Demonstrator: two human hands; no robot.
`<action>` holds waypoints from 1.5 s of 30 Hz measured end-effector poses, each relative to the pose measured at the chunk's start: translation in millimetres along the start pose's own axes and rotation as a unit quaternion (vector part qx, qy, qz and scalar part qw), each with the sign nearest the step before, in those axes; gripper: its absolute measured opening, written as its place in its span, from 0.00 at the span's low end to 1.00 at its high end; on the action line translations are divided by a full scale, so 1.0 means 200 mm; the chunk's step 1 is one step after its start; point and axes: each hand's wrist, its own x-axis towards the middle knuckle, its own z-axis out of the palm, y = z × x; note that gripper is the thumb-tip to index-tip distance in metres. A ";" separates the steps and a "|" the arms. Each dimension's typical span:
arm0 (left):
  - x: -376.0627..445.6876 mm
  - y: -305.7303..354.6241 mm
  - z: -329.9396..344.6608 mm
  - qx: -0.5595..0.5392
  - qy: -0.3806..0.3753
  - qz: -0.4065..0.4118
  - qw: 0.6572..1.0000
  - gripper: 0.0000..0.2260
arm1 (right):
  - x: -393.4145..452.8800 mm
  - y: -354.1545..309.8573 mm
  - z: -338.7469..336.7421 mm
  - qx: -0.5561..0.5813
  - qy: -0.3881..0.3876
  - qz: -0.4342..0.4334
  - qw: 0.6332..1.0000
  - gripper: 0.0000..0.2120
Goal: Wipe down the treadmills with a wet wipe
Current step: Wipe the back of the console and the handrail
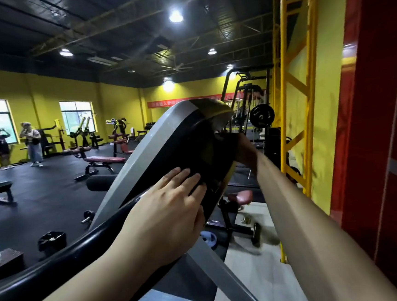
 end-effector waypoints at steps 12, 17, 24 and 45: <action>0.00 0.01 0.01 0.026 0.001 0.006 1.000 0.23 | -0.62 -0.23 0.09 -0.005 0.052 -0.156 0.986 0.15; 0.00 0.00 0.02 0.024 0.008 0.008 1.000 0.23 | -0.63 -0.22 0.11 -0.014 0.056 -0.148 0.987 0.14; 0.00 0.00 0.01 0.015 0.007 0.001 1.000 0.23 | 0.12 0.00 0.01 -0.012 0.032 0.003 0.999 0.16; 0.00 0.01 0.01 0.021 0.015 0.006 1.000 0.24 | -0.55 -0.04 0.16 0.139 0.099 -0.077 0.982 0.15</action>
